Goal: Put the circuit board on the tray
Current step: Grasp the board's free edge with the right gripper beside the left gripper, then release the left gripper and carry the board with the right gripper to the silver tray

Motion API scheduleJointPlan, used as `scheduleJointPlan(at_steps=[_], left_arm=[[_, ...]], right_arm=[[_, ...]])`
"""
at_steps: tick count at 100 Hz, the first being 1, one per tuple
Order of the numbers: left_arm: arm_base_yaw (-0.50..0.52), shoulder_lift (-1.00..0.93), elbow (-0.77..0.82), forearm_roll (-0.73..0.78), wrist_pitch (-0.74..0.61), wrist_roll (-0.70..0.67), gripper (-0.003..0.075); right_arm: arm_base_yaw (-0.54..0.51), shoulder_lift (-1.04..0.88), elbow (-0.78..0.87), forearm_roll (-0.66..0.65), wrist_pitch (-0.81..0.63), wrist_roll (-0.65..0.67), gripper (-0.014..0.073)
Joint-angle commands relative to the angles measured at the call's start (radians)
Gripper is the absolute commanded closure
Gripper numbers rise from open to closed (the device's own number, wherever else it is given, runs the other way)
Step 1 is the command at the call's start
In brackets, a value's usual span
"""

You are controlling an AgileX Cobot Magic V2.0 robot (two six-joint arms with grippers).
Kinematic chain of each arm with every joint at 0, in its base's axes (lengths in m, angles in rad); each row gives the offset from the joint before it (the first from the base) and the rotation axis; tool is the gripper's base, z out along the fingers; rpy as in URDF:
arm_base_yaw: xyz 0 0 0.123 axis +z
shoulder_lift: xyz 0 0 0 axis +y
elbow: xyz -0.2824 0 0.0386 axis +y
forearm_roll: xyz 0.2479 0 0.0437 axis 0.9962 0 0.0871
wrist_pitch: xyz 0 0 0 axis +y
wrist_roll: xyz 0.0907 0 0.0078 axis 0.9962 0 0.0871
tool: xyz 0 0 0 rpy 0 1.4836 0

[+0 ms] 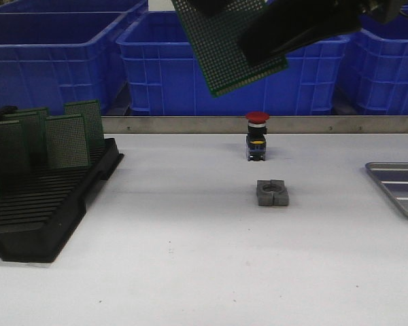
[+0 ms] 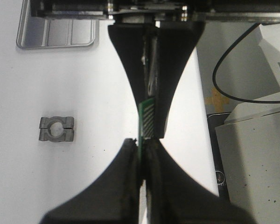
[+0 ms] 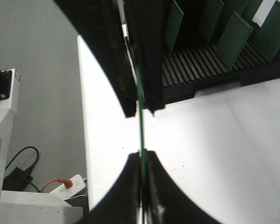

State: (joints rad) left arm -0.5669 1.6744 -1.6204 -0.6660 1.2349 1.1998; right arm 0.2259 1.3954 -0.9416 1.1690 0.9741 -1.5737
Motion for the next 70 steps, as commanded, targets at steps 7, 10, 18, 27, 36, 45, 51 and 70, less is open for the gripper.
scheduleJointPlan(at_steps=[7,10,18,27,36,45,51,70], left_arm=[[-0.007,-0.049,-0.031,-0.058,0.041,-0.006,0.0608],[-0.007,-0.049,-0.031,-0.058,0.041,-0.006,0.056],[-0.007,-0.049,-0.031,-0.058,0.041,-0.006,0.0402],[-0.007,-0.049,-0.031,-0.058,0.041,-0.006,0.0246],[-0.007,-0.049,-0.031,-0.058,0.041,-0.006,0.0195],[-0.007,-0.049,-0.031,-0.058,0.039,-0.006,0.0196],[-0.007,-0.049,-0.031,-0.058,0.039,-0.006,0.0196],[-0.007,-0.049,-0.031,-0.058,0.037,-0.006,0.0196]], right_arm=[[-0.003,-0.021,-0.031,0.081,-0.005,0.008,0.0655],[-0.003,-0.021,-0.032,0.081,-0.008,0.008,0.0655],[-0.003,-0.021,-0.033,0.081,-0.015,0.008,0.0655],[-0.003,-0.021,-0.033,0.081,-0.022,0.009,0.0655],[-0.004,-0.024,-0.033,0.077,-0.023,0.009,0.0655],[-0.004,-0.037,-0.033,0.038,-0.025,0.011,0.0655],[-0.006,-0.052,-0.033,-0.014,-0.033,0.036,0.0655],[-0.006,-0.123,-0.037,-0.283,-0.114,0.264,0.0655]])
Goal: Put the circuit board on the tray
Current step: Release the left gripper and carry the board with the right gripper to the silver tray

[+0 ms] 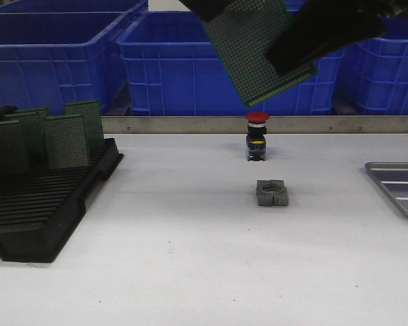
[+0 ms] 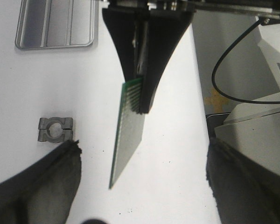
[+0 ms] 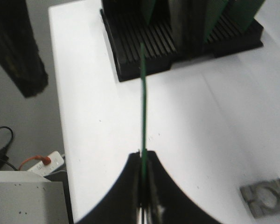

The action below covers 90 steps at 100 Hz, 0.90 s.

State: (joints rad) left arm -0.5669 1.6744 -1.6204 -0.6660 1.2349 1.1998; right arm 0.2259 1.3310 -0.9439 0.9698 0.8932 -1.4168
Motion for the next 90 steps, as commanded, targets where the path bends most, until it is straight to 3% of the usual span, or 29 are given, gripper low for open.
scheduleJointPlan(at_steps=[1,21,34,58,90], left_arm=[[-0.007,-0.049,-0.031,-0.058,0.037,-0.006,0.0196],[-0.007,-0.049,-0.031,-0.058,0.037,-0.006,0.0196],[-0.007,-0.049,-0.031,-0.058,0.037,-0.006,0.0196],[-0.007,-0.049,-0.031,-0.058,0.037,-0.006,0.0196],[-0.007,-0.049,-0.031,-0.058,0.037,-0.006,0.0196]], right_arm=[[-0.006,-0.061,-0.034,-0.084,-0.035,0.117,0.0655],[-0.014,-0.089,-0.065,-0.408,-0.06,0.436,0.0655],[-0.082,-0.074,-0.083,-0.491,-0.098,0.599,0.0655],[-0.31,0.032,-0.127,-0.474,-0.105,0.769,0.0655],[-0.559,0.279,-0.195,-0.259,-0.066,0.781,0.0655]])
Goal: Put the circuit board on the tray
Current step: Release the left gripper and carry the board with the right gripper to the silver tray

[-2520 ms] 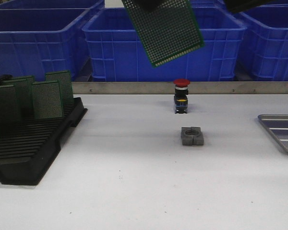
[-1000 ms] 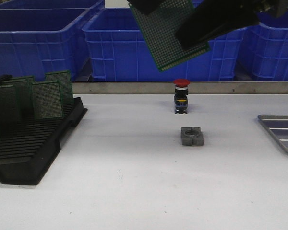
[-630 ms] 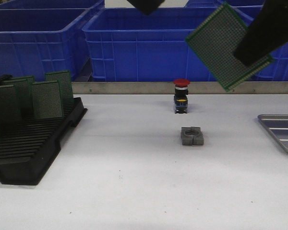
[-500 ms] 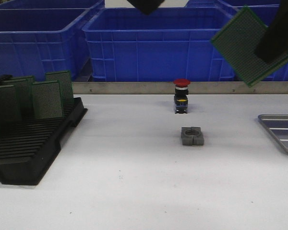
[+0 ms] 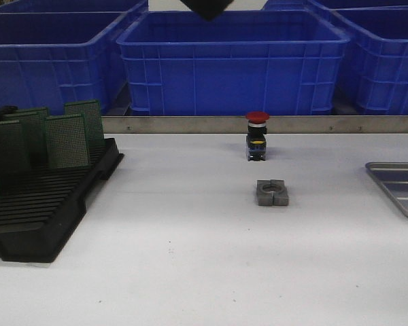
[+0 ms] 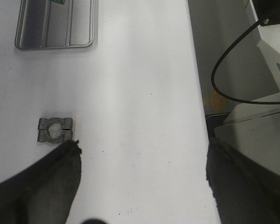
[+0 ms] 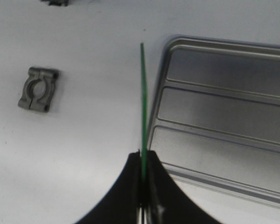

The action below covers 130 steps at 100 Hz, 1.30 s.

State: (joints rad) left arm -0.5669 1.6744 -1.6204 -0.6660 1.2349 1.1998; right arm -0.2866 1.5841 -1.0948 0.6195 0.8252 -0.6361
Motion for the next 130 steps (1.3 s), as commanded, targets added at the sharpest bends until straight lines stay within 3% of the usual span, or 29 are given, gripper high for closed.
scheduleJointPlan(at_steps=[1,22,45,96,115,130], left_arm=[[-0.007,-0.049,-0.031,-0.058,0.037,-0.006,0.0196],[-0.007,-0.049,-0.031,-0.058,0.037,-0.006,0.0197],[-0.007,-0.049,-0.031,-0.058,0.037,-0.006,0.0208],[-0.007,-0.049,-0.031,-0.058,0.037,-0.006,0.0208],[-0.007,-0.049,-0.031,-0.058,0.037,-0.006,0.0208],[-0.007,-0.049,-0.031,-0.058,0.037,-0.006,0.0208]], right_arm=[[-0.054,0.031,-0.047,0.1,0.003,0.0,0.0655],[-0.098,0.177,-0.072,0.186,0.053,-0.009,0.0655],[-0.098,0.28,-0.072,0.321,0.099,-0.106,0.0655],[-0.098,0.316,-0.072,0.329,0.085,-0.111,0.0643],[-0.098,0.316,-0.072,0.329,0.085,-0.109,0.0558],[-0.098,0.316,-0.072,0.329,0.085,-0.109,0.0394]])
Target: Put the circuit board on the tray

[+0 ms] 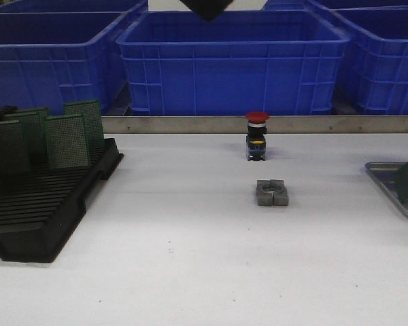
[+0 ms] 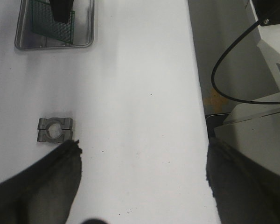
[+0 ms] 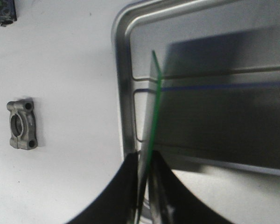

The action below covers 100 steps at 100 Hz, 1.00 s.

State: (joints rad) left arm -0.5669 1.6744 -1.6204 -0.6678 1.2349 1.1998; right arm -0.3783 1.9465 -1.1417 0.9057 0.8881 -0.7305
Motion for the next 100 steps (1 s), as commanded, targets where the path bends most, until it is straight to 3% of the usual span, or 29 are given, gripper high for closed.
scheduleJointPlan(at_steps=[1,18,28,100], left_arm=[[-0.007,-0.049,-0.031,-0.056,0.037,-0.006,0.0208],[-0.007,-0.049,-0.031,-0.056,0.037,-0.006,0.0208],[-0.007,-0.049,-0.031,-0.056,0.037,-0.006,0.0208],[-0.007,-0.049,-0.031,-0.056,0.035,-0.006,0.0208]], right_arm=[[-0.007,-0.047,-0.026,0.043,0.022,-0.015,0.0385],[-0.007,-0.047,-0.026,0.034,0.009,-0.015,0.0148],[-0.007,-0.047,-0.031,0.003,-0.004,-0.015,0.0078],[-0.007,-0.06,-0.042,-0.031,0.001,-0.015,0.0073]])
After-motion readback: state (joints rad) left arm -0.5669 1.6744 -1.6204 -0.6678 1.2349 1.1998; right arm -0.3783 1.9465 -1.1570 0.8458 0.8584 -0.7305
